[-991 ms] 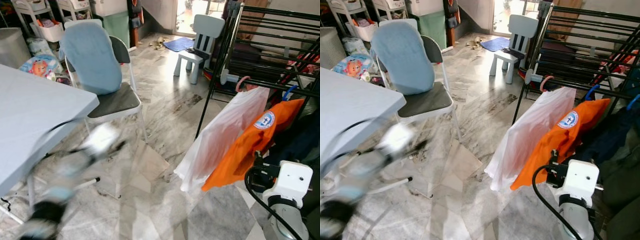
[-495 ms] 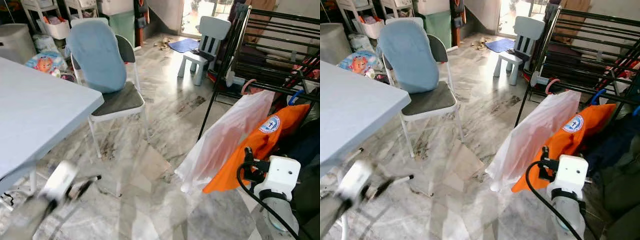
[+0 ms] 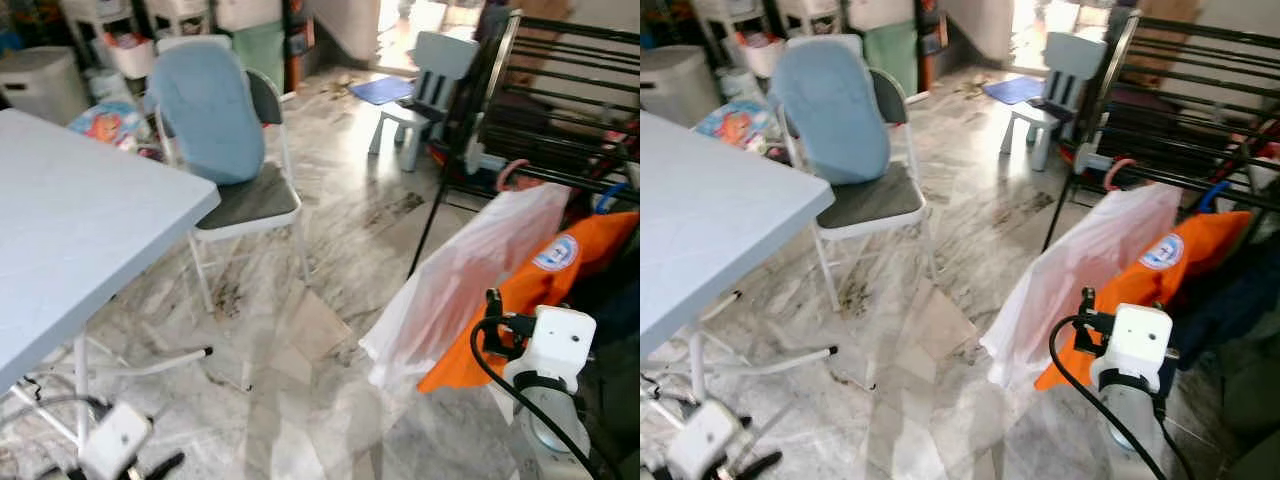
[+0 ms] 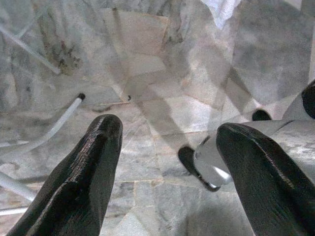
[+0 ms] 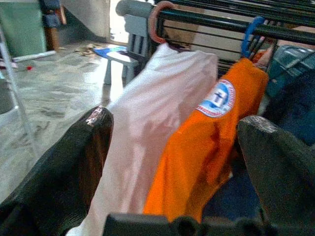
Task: Hang hanger
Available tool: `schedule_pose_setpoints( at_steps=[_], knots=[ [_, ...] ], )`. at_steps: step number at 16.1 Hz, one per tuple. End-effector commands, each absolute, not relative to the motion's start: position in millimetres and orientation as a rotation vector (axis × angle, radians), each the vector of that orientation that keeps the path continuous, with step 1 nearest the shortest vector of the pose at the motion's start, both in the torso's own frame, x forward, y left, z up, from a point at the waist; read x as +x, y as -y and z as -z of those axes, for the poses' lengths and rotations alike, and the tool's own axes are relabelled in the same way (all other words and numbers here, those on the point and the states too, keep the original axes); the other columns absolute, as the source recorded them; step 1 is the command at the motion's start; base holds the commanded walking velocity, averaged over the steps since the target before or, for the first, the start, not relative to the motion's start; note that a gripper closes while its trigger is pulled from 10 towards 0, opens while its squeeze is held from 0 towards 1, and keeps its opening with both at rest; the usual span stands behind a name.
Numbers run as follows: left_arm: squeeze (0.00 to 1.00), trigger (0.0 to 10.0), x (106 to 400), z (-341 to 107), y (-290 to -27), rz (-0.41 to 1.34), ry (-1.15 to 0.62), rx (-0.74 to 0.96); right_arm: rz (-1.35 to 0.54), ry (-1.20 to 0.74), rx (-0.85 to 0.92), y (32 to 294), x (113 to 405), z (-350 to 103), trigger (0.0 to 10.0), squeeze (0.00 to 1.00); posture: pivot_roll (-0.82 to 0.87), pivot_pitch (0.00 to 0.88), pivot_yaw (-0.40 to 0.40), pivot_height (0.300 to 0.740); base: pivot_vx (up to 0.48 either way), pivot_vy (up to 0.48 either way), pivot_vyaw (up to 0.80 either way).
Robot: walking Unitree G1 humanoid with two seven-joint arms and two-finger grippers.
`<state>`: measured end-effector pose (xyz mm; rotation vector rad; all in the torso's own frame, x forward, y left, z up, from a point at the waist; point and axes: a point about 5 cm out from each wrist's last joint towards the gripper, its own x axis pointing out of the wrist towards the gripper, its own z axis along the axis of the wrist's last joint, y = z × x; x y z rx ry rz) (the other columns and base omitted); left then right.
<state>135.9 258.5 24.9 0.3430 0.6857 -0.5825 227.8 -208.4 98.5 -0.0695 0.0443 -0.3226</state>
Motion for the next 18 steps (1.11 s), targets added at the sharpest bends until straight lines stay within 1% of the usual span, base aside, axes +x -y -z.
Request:
schedule_pose_setpoints(
  at_steps=[1,2,3,4,5,6,7,9,10,11,12,13,16,17,18],
  knots=[
    [0.0,10.0,139,-32,-246,0.606,-0.622,0.349,0.317,-0.038,-0.062,209,230,-100,10.0,0.0,0.18,0.0,-0.033,0.74,0.0,0.0,0.0],
    [0.0,10.0,138,-34,-237,0.61,-0.602,0.32,0.311,-0.032,-0.064,209,232,-102,10.0,0.0,0.18,0.0,-0.042,0.74,0.0,0.0,0.0],
    [0.0,10.0,147,-43,-219,0.618,-0.533,0.273,0.297,-0.029,-0.071,210,233,-104,10.0,0.0,0.17,0.0,-0.053,0.74,0.0,0.0,0.0],
    [0.0,10.0,155,-49,-205,0.65,-0.466,0.271,0.293,-0.029,-0.074,211,233,-104,10.0,0.0,0.15,0.0,-0.057,0.74,0.0,0.0,0.0],
    [0.0,10.0,158,-51,-200,0.663,-0.446,0.269,0.292,-0.029,-0.076,211,233,-104,10.0,0.0,0.15,0.0,-0.057,0.74,0.0,0.0,0.0],
    [0.0,10.0,165,-57,-180,0.705,-0.391,0.253,0.292,-0.025,-0.08,212,233,-106,10.0,0.0,0.12,0.0,-0.055,0.74,0.0,0.0,0.0],
    [0.0,10.0,173,-61,-170,0.704,-0.356,0.241,0.295,-0.02,-0.084,213,232,-108,10.0,0.0,0.12,0.0,-0.056,0.74,0.0,0.0,0.0],
    [0.0,10.0,200,-71,-136,0.663,-0.274,0.19,0.321,-0.012,-0.096,218,226,-111,10.0,0.0,0.09,0.0,-0.046,0.74,0.0,0.0,0.0],
    [0.0,10.0,239,-80,-130,0.614,-0.222,0.196,0.347,-0.011,-0.098,222,222,-112,10.0,0.0,0.07,0.0,-0.04,0.74,0.0,0.0,0.0],
    [0.0,10.0,253,-85,-126,0.604,-0.197,0.194,0.358,-0.011,-0.097,223,221,-112,10.0,0.0,0.06,0.0,-0.039,0.74,0.0,0.0,0.0],
    [0.0,10.0,272,-100,-108,0.574,-0.104,0.212,0.378,-0.011,-0.093,225,219,-112,10.0,0.0,0.04,0.0,-0.036,0.74,0.0,0.0,0.0],
    [0.0,10.0,282,-106,-99,0.522,-0.063,0.214,0.382,-0.009,-0.089,224,218,-113,10.0,0.0,0.02,0.0,-0.033,0.74,0.0,0.0,0.0],
    [0.0,10.0,304,-110,-86,0.446,-0.058,0.183,0.38,0.0,-0.094,222,219,-116,10.0,0.0,-0.01,0.0,-0.015,0.74,0.0,0.0,0.0],
    [0.0,10.0,314,-116,-87,0.416,-0.057,0.157,0.399,0.007,-0.093,225,217,-118,10.0,0.0,-0.01,0.0,-0.007,0.74,0.0,0.0,0.0],
    [0.0,10.0,324,-116,-98,0.343,-0.075,0.157,0.417,0.01,-0.089,228,214,-118,10.0,0.0,-0.01,0.0,0.0,0.74,0.0,0.0,0.0]
  ],
)
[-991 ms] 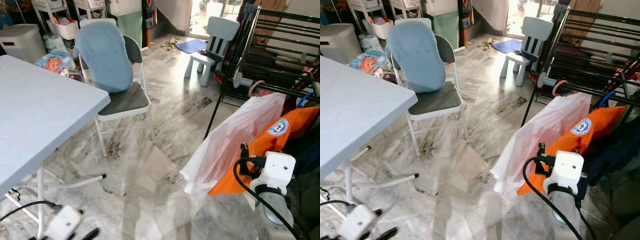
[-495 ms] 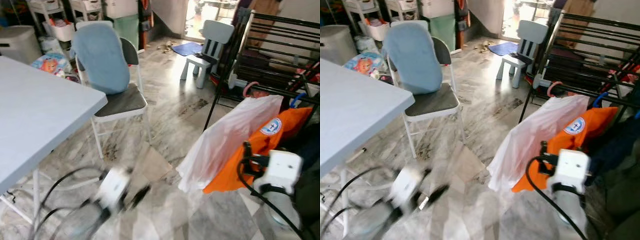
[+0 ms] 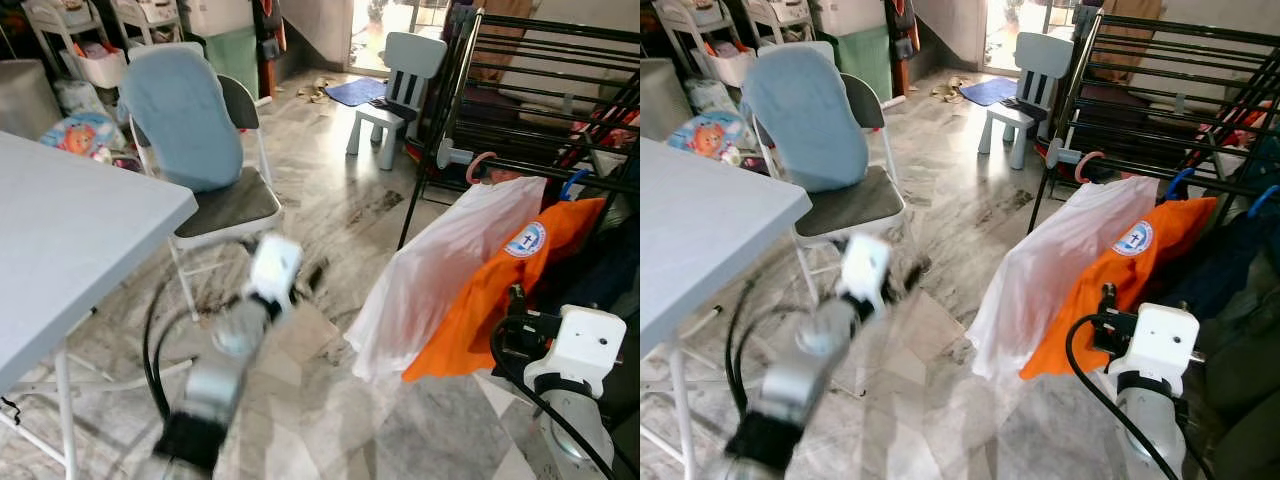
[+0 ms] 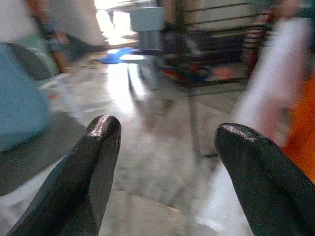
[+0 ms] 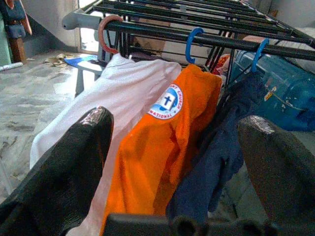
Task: Hang hanger
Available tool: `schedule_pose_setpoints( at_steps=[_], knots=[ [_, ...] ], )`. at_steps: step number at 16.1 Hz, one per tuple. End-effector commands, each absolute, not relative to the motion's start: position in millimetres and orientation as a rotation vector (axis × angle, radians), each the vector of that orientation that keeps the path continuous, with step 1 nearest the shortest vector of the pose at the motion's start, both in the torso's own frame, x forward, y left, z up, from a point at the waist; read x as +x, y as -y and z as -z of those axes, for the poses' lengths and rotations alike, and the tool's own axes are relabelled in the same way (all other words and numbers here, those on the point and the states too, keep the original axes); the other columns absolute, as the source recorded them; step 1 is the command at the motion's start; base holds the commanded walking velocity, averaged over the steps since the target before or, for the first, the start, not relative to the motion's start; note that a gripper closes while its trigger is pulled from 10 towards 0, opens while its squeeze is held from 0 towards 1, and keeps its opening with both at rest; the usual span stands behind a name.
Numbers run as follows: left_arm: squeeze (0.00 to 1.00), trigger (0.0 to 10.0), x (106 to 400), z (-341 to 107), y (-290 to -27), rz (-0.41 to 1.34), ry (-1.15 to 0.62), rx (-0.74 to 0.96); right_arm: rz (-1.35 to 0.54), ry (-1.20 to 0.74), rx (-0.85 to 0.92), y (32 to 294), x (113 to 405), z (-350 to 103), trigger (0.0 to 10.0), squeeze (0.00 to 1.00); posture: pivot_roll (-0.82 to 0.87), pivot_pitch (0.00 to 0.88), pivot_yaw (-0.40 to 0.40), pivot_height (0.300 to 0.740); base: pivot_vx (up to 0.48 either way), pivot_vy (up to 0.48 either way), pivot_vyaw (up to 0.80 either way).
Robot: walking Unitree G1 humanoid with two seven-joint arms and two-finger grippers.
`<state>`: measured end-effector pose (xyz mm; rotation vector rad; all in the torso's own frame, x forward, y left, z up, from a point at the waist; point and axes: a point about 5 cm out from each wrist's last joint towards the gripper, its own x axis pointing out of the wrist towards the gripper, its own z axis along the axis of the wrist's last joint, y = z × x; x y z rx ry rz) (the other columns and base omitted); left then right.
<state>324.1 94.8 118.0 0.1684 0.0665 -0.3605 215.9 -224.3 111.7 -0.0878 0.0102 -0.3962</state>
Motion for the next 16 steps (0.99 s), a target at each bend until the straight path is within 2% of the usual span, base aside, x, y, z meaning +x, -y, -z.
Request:
schedule_pose_setpoints(
  at_steps=[1,3,6,9,12,13,16],
  knots=[
    [0.0,10.0,329,-112,-113,0.266,-0.112,0.175,0.432,0.009,-0.081,228,211,-116,10.0,0.0,-0.01,0.0,0.003,0.74,0.0,0.0,0.0],
    [0.0,10.0,330,-106,-127,0.23,-0.163,0.193,0.438,0.002,-0.073,228,208,-113,10.0,0.0,-0.01,0.0,0.003,0.74,0.0,0.0,0.0],
    [0.0,10.0,323,-102,-140,0.336,-0.167,0.288,0.401,-0.018,-0.067,220,205,-110,10.0,0.0,0.03,0.0,-0.008,0.74,0.0,0.0,0.0],
    [0.0,10.0,301,-104,-144,0.338,-0.094,0.266,0.394,-0.004,-0.075,223,199,-116,10.0,0.0,0.01,0.0,-0.002,0.74,0.0,0.0,0.0],
    [0.0,10.0,280,-90,-168,0.18,-0.184,0.182,0.352,-0.032,-0.135,228,185,-114,10.0,0.0,0.05,0.0,-0.028,0.74,0.0,0.0,0.0],
    [0.0,10.0,275,-89,-169,0.188,-0.17,0.181,0.355,-0.049,-0.136,232,183,-112,10.0,0.0,0.06,0.0,-0.042,0.74,0.0,0.0,0.0],
    [0.0,10.0,279,-87,-165,0.233,-0.134,0.193,0.369,-0.027,-0.12,234,190,-115,10.0,0.0,0.05,0.0,-0.033,0.74,0.0,0.0,0.0]
  ],
)
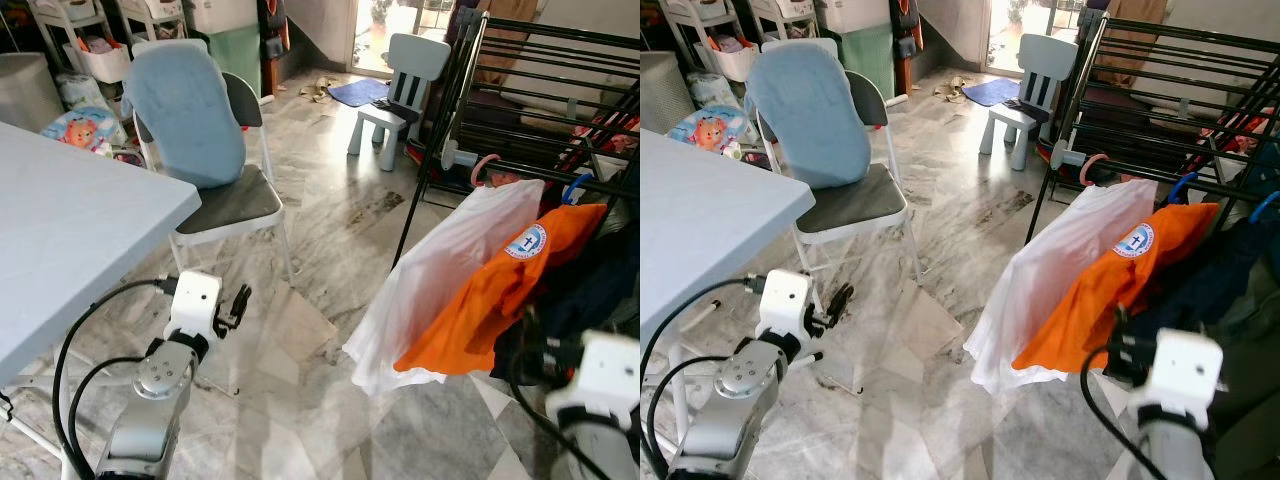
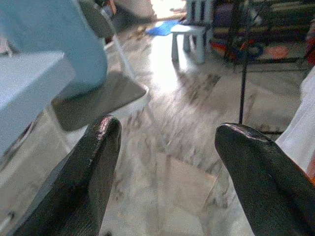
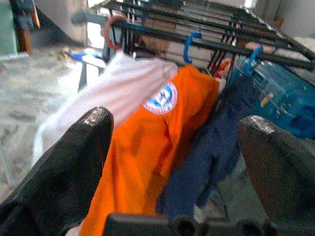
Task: Hang hanger
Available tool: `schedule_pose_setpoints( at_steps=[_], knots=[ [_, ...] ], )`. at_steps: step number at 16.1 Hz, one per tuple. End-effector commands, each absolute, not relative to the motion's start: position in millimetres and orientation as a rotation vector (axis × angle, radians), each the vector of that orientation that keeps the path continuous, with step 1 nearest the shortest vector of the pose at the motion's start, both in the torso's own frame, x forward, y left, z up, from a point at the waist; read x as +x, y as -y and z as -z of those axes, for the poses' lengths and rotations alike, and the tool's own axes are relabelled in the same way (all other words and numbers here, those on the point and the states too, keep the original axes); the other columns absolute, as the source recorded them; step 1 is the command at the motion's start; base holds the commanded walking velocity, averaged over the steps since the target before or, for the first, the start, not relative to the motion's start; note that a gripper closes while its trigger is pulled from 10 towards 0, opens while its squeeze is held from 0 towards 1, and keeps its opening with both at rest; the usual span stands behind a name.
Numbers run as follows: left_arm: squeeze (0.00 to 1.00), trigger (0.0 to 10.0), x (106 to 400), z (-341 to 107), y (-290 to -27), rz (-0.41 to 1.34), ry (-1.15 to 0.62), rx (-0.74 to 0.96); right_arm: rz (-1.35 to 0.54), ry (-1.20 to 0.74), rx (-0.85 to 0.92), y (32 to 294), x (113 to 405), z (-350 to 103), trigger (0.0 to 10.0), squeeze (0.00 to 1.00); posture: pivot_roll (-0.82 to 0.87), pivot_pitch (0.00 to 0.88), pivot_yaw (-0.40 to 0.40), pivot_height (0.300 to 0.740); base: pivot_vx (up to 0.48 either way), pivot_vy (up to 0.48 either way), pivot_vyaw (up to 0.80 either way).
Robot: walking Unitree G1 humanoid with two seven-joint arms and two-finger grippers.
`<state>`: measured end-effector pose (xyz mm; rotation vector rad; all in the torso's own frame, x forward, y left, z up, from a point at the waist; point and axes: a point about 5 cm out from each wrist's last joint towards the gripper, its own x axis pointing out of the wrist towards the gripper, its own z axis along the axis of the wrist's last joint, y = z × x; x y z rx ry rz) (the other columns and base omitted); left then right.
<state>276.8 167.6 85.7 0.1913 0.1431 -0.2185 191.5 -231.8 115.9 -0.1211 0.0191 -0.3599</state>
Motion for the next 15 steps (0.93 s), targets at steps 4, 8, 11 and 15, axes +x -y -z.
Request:
schedule_pose_setpoints(
  at_steps=[4,8,11,15],
  knots=[
    [0.0,10.0,291,-100,-141,0.276,-0.052,0.231,0.392,-0.013,-0.082,219,189,-116,10.0,0.0,0.01,0.0,-0.002,0.74,0.0,0.0,0.0],
    [0.0,10.0,297,-98,-146,0.197,-0.048,0.154,0.401,-0.005,-0.071,217,189,-118,10.0,0.0,0.01,0.0,-0.015,0.74,0.0,0.0,0.0],
    [0.0,10.0,297,-103,-127,0.441,-0.066,0.087,0.37,-0.009,-0.079,219,197,-118,10.0,0.0,0.04,0.0,-0.042,0.74,0.0,0.0,0.0],
    [0.0,10.0,285,-104,-101,0.603,-0.02,0.092,0.36,0.008,-0.083,216,203,-122,10.0,0.0,0.02,0.0,-0.025,0.74,0.0,0.0,0.0]
  ],
)
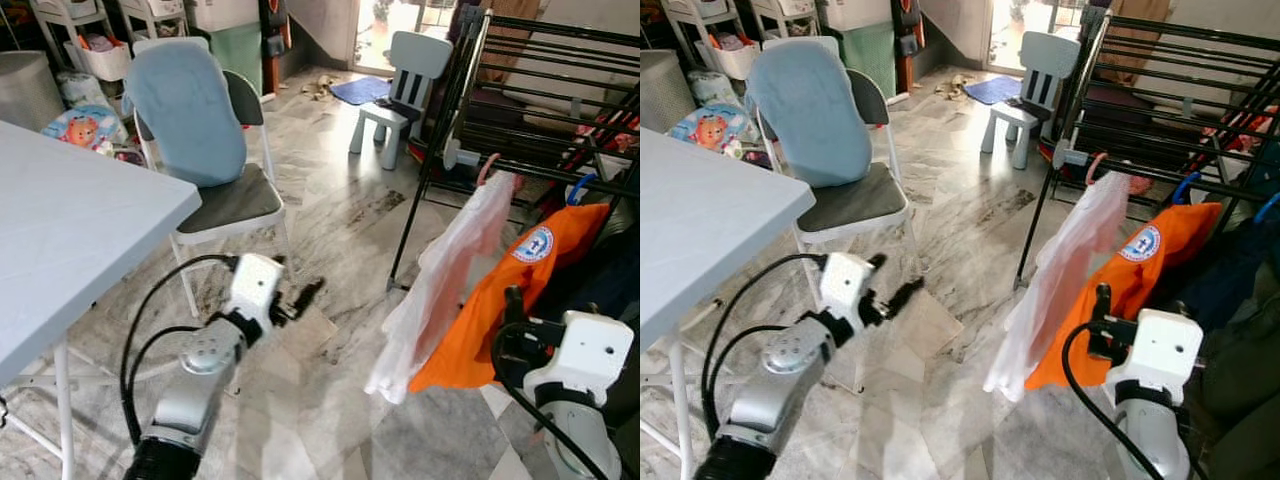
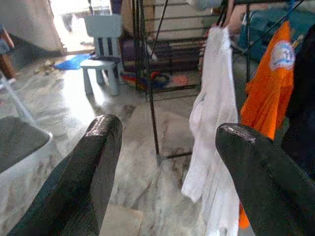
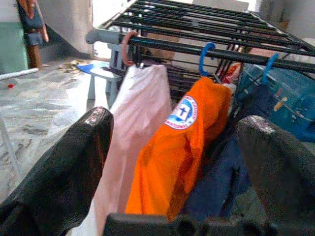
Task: Hang hanger
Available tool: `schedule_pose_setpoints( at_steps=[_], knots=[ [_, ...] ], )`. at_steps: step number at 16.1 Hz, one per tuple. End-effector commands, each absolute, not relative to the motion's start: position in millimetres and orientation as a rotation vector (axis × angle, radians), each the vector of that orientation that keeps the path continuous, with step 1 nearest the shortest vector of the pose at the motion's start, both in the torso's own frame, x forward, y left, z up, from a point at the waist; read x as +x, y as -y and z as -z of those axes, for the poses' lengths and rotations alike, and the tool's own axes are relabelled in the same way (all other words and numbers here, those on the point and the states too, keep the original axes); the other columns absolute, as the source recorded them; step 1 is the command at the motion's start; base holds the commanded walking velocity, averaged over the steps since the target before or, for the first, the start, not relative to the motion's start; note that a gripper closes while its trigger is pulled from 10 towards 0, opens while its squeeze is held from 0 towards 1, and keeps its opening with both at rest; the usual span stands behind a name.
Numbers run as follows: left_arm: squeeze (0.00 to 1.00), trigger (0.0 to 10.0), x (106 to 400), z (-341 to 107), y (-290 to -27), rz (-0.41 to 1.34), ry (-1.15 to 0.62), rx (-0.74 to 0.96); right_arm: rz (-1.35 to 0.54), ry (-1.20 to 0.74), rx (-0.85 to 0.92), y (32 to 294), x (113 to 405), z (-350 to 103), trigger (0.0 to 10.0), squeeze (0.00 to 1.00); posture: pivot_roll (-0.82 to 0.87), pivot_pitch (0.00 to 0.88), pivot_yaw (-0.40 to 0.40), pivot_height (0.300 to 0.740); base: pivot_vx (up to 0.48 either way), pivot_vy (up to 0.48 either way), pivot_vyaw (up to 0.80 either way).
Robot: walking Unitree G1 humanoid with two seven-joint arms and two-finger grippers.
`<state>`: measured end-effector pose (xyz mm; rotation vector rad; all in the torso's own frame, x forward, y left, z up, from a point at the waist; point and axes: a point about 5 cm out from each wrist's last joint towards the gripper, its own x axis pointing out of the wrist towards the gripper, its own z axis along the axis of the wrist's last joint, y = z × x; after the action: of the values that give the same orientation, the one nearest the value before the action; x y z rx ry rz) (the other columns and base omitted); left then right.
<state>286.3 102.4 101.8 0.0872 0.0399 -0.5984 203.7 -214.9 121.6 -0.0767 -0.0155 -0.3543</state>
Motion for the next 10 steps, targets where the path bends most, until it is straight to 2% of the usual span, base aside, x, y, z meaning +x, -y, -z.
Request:
schedule_pose_setpoints(
  at_steps=[1,3,4,6,8,10],
  knots=[
    [0.0,10.0,285,-101,-105,0.547,-0.029,0.085,0.374,0.007,-0.078,217,200,-122,10.0,0.0,0.01,0.0,-0.022,0.74,0.0,0.0,0.0],
    [0.0,10.0,285,-95,-120,0.414,-0.061,0.111,0.382,-0.006,-0.065,217,194,-120,10.0,0.0,0.0,0.0,-0.022,0.74,0.0,0.0,0.0],
    [0.0,10.0,283,-95,-138,0.308,-0.062,0.105,0.372,-0.016,-0.051,213,189,-118,10.0,0.0,0.01,0.0,-0.024,0.74,0.0,0.0,0.0],
    [0.0,10.0,283,-97,-151,0.222,-0.053,0.106,0.37,-0.019,-0.048,210,187,-118,10.0,0.0,0.02,0.0,-0.027,0.74,0.0,0.0,0.0],
    [0.0,10.0,277,-98,-166,0.185,-0.043,0.148,0.351,-0.036,-0.057,207,178,-119,10.0,0.0,0.03,0.0,-0.034,0.74,0.0,0.0,0.0],
    [0.0,10.0,272,-95,-170,0.2,-0.056,0.186,0.337,-0.051,-0.076,209,172,-119,10.0,0.0,0.02,0.0,-0.033,0.74,0.0,0.0,0.0]
  ],
)
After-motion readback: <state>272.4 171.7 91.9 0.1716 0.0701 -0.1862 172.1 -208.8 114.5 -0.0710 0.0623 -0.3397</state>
